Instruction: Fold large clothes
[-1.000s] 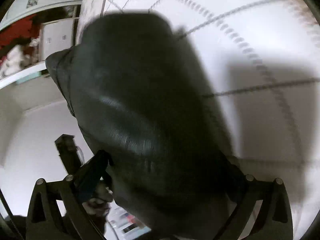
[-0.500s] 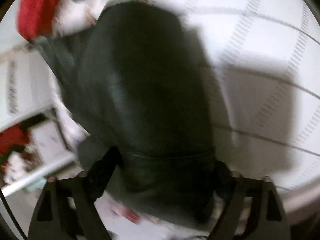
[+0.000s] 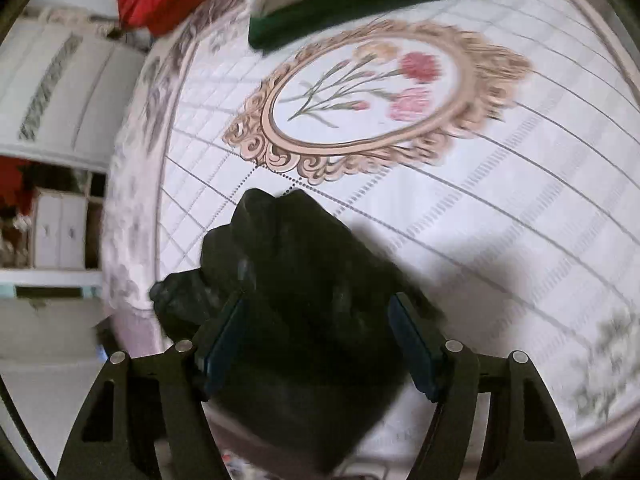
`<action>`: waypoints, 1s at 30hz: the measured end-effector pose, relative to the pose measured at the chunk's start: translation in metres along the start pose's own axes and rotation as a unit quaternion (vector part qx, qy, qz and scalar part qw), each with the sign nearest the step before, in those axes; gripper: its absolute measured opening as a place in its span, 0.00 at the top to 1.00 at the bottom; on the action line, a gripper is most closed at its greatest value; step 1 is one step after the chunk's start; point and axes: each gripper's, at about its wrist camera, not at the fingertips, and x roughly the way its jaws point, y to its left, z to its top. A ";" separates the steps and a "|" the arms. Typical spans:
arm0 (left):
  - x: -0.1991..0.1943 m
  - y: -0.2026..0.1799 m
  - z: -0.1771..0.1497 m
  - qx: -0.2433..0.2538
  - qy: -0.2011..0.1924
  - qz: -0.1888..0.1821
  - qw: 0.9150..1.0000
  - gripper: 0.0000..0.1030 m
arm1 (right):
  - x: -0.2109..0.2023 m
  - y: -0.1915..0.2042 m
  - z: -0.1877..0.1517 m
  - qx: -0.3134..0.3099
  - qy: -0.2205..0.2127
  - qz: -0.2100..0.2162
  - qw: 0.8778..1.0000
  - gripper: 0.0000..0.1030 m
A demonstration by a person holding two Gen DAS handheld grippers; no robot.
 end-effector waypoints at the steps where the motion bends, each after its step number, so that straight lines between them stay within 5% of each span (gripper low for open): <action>1: -0.001 0.000 0.001 0.001 -0.001 0.000 1.000 0.00 | 0.024 0.008 0.004 -0.009 0.011 -0.032 0.999 0.29; 3: -0.003 0.001 0.001 0.001 0.001 -0.003 1.000 0.00 | 0.059 0.004 0.020 -0.001 0.032 -0.071 0.997 0.27; 7: -0.023 0.019 0.002 -0.038 0.006 -0.017 0.999 0.00 | 0.086 -0.025 0.039 0.087 0.068 -0.027 0.993 0.16; 12: -0.047 0.059 -0.010 -0.101 -0.011 -0.047 0.994 0.00 | 0.019 -0.037 0.027 0.085 0.033 0.060 0.994 0.16; 16: -0.034 0.071 -0.008 -0.133 -0.003 -0.086 0.987 0.00 | -0.018 -0.072 -0.015 0.118 0.032 0.108 0.987 0.10; 20: 0.002 0.066 0.003 -0.134 0.025 -0.158 0.978 0.00 | 0.031 -0.111 -0.059 0.169 0.110 0.183 0.962 0.10; 24: 0.006 0.055 0.018 -0.103 0.001 -0.164 0.981 0.01 | 0.100 -0.121 -0.077 0.222 0.146 0.320 0.910 0.09; 25: 0.003 0.051 0.022 -0.097 -0.010 -0.166 0.981 0.07 | 0.112 -0.117 -0.073 0.225 0.147 0.334 0.904 0.06; 26: -0.001 0.047 0.025 -0.093 -0.026 -0.185 0.978 0.40 | 0.118 -0.111 -0.070 0.224 0.148 0.336 0.903 0.05; 29: -0.007 0.035 0.032 -0.081 -0.050 -0.167 0.981 0.58 | 0.121 -0.096 -0.063 0.215 0.136 0.325 0.911 0.07; 30: -0.010 0.034 0.033 -0.081 -0.058 -0.164 0.981 0.61 | 0.120 -0.093 -0.062 0.216 0.126 0.318 0.915 0.15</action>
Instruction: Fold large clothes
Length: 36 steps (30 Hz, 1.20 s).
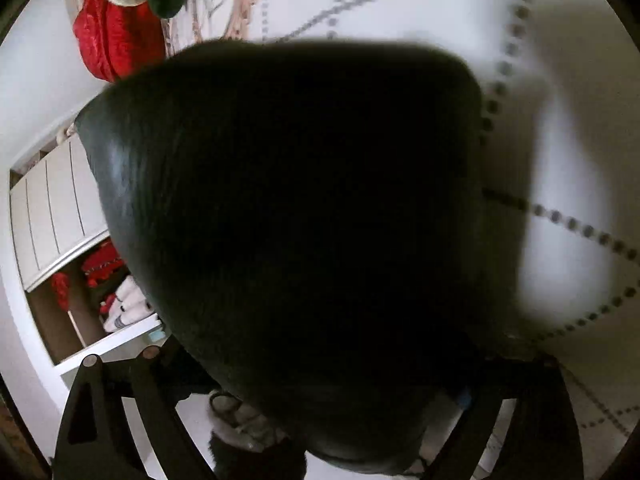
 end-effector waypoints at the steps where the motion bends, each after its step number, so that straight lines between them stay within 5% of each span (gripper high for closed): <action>1: -0.003 -0.002 0.003 -0.003 -0.006 0.000 1.000 0.62 | 0.000 0.000 0.000 0.003 -0.009 0.000 1.000 0.26; 4: -0.013 -0.005 0.008 -0.010 -0.013 -0.010 1.000 0.69 | -0.003 0.010 -0.002 -0.001 -0.026 -0.005 1.000 0.41; 9: -0.036 -0.017 0.017 0.003 -0.027 -0.018 0.999 0.74 | -0.014 0.049 -0.002 -0.032 -0.030 -0.021 0.999 0.51; 25: -0.092 -0.133 0.077 0.052 -0.059 -0.072 0.994 0.75 | -0.111 0.209 0.018 -0.119 -0.043 -0.032 0.991 0.56; 30: -0.098 -0.203 0.118 0.057 -0.084 -0.102 0.990 0.75 | -0.156 0.285 0.052 -0.148 -0.051 -0.030 0.987 0.56; 36: -0.069 -0.293 0.183 0.025 -0.120 -0.141 0.982 0.75 | -0.211 0.393 0.151 -0.212 -0.045 -0.040 0.975 0.56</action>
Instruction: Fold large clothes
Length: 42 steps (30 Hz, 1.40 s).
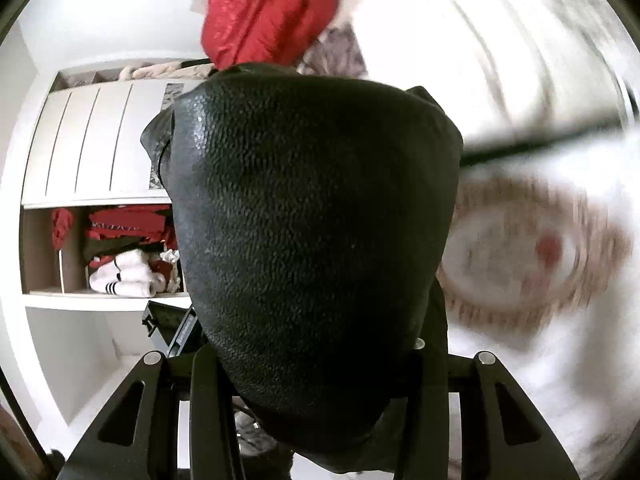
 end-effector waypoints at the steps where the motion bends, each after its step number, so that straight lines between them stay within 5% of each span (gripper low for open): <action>1: 0.020 -0.013 0.010 -0.005 -0.009 -0.005 1.000 0.75 | -0.003 0.003 0.019 -0.006 0.002 -0.001 1.000 0.56; 7: 0.132 -0.039 0.033 -0.026 -0.015 -0.022 0.999 0.75 | -0.012 -0.020 0.189 -0.031 0.057 -0.019 0.998 0.56; 12: 0.241 -0.020 0.012 -0.012 0.050 0.025 0.998 0.75 | 0.014 -0.094 0.294 -0.014 0.126 -0.079 0.989 0.50; 17: 0.255 -0.008 -0.002 -0.005 0.086 0.023 0.996 0.39 | 0.023 -0.144 0.325 0.031 0.115 -0.108 0.987 0.22; 20: 0.247 -0.024 0.001 0.057 0.084 0.060 0.993 0.34 | 0.021 -0.127 0.316 -0.009 0.102 -0.161 0.982 0.10; 23: 0.236 -0.043 0.004 0.134 0.064 0.098 0.984 0.23 | 0.011 -0.089 0.285 -0.079 0.033 -0.260 0.962 0.07; 25: 0.232 -0.056 -0.001 0.183 0.056 0.125 0.974 0.05 | 0.012 -0.069 0.254 -0.124 -0.014 -0.341 0.932 0.00; 27: 0.222 -0.067 -0.008 0.229 0.027 0.149 0.962 0.04 | 0.015 -0.051 0.216 -0.167 -0.075 -0.436 0.881 0.00; 28: 0.214 -0.073 -0.013 0.250 0.006 0.153 0.956 0.03 | 0.016 -0.047 0.203 -0.169 -0.093 -0.456 0.869 0.00; 31: 0.198 -0.085 -0.020 0.291 -0.005 0.153 0.945 0.00 | 0.015 -0.040 0.158 -0.154 -0.144 -0.483 0.850 0.00; 34: 0.182 -0.095 -0.027 0.309 0.037 0.131 0.941 0.00 | 0.005 -0.031 0.122 -0.128 -0.183 -0.501 0.836 0.00; 36: 0.172 -0.105 -0.033 0.320 0.063 0.125 0.937 0.00 | -0.003 -0.015 0.096 -0.123 -0.209 -0.527 0.814 0.00; 42: 0.092 -0.144 -0.051 0.348 0.085 0.136 0.924 0.00 | -0.038 0.045 0.020 -0.103 -0.232 -0.536 0.805 0.00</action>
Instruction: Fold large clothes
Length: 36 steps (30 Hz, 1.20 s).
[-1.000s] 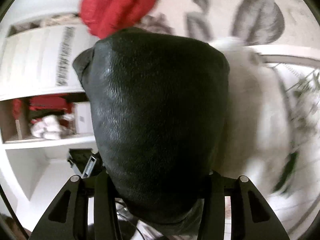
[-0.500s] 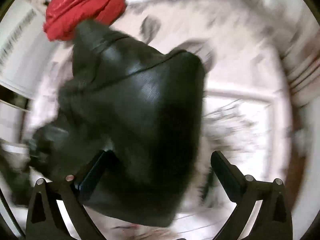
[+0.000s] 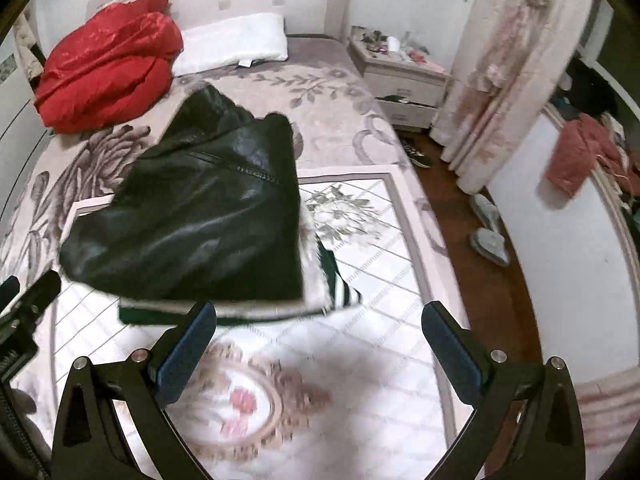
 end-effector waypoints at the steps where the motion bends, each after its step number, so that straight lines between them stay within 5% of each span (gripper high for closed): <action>1: -0.014 -0.002 0.000 0.001 0.002 0.004 1.000 0.00 | -0.021 -0.003 -0.003 0.000 -0.005 -0.003 1.000 0.00; 13: -0.238 -0.017 -0.020 0.012 -0.013 0.030 0.999 0.00 | -0.280 -0.030 -0.053 0.002 -0.070 -0.003 0.998 0.00; 20: -0.326 -0.028 -0.038 0.017 -0.037 0.039 0.998 0.00 | -0.397 -0.049 -0.085 0.000 -0.107 0.009 0.994 0.00; 27: -0.382 -0.032 -0.049 0.015 -0.067 0.040 0.997 0.00 | -0.468 -0.065 -0.113 -0.008 -0.130 0.015 0.991 0.00; 36: -0.417 -0.033 -0.069 0.016 -0.086 0.036 0.996 0.00 | -0.511 -0.075 -0.141 -0.010 -0.152 0.017 0.988 0.00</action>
